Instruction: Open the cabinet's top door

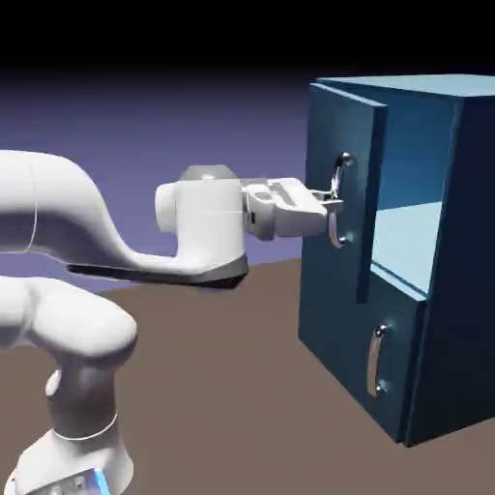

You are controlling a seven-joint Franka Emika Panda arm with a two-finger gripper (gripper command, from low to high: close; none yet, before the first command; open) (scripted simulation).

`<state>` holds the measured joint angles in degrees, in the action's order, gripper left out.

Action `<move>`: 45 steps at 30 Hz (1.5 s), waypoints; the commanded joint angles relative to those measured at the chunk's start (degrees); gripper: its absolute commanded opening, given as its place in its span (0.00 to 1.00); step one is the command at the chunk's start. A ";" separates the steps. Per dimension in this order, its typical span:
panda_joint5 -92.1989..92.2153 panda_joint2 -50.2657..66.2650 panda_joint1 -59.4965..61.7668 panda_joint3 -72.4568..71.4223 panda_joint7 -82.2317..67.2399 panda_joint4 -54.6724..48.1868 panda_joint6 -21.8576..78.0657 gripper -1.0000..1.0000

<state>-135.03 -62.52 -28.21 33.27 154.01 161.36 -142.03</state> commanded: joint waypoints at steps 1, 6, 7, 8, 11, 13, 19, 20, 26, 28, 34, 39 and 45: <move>2.51 -0.98 1.08 -2.08 -0.76 1.35 1.38 0.00; 14.93 -5.78 4.38 -12.35 -4.21 6.81 8.14 0.00; 17.42 -6.63 4.65 -14.38 -4.81 7.64 9.53 0.00; 19.91 -7.42 4.80 -16.41 -5.38 8.39 10.95 0.00; 27.38 -9.39 4.65 -22.58 -6.83 10.15 15.39 0.00; 32.30 -10.25 4.14 -26.73 -7.54 10.89 18.48 0.00; 46.39 -10.16 1.76 -39.18 -8.29 11.07 28.20 0.00; 48.65 -9.73 1.37 -41.26 -8.22 10.79 29.88 0.00; 61.75 -4.67 0.18 -53.72 -6.77 7.12 40.38 0.00; 65.90 -2.10 0.51 -57.87 -5.96 5.05 44.08 0.00; 77.08 7.44 4.73 -70.32 -2.84 -3.90 55.79 0.00; 84.08 16.09 11.98 -80.70 0.16 -13.81 65.98 0.00; 89.30 25.03 23.48 -93.11 3.71 -26.01 77.18 0.00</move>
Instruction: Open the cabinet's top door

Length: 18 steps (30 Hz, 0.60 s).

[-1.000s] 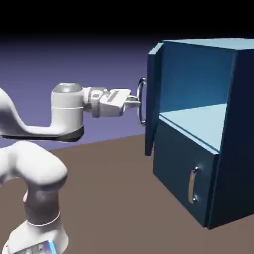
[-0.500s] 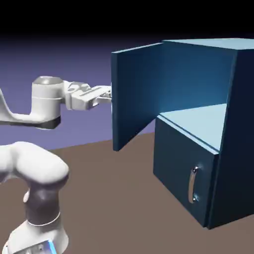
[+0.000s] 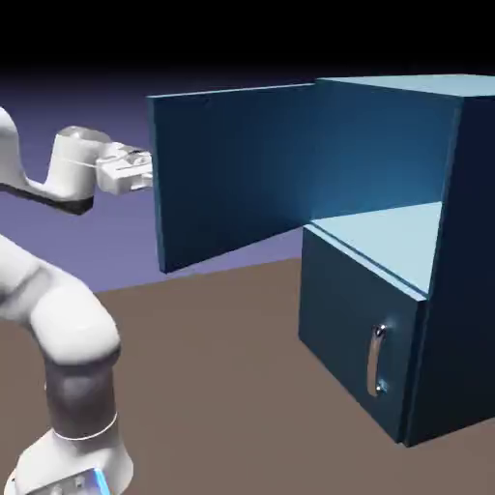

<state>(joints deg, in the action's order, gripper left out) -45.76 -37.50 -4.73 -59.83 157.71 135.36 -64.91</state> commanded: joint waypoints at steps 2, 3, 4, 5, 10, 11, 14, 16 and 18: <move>1.19 2.27 4.16 -4.12 1.03 -3.63 3.17 0.00; 1.70 3.20 6.23 -6.14 1.46 -5.31 4.55 0.00; 2.17 4.00 8.31 -8.12 1.84 -6.89 5.81 0.00; 2.62 4.66 10.39 -10.07 2.16 -8.39 6.97 0.00; 4.78 5.85 20.77 -19.30 2.66 -14.97 11.26 0.00; 5.23 5.67 22.84 -21.01 2.54 -16.20 11.90 0.00; 6.69 4.49 29.07 -25.89 1.76 -19.92 13.59 0.00; 7.74 3.18 33.22 -28.88 0.92 -22.56 14.66 0.00; 8.85 1.48 37.37 -31.63 -0.17 -25.46 15.81 0.00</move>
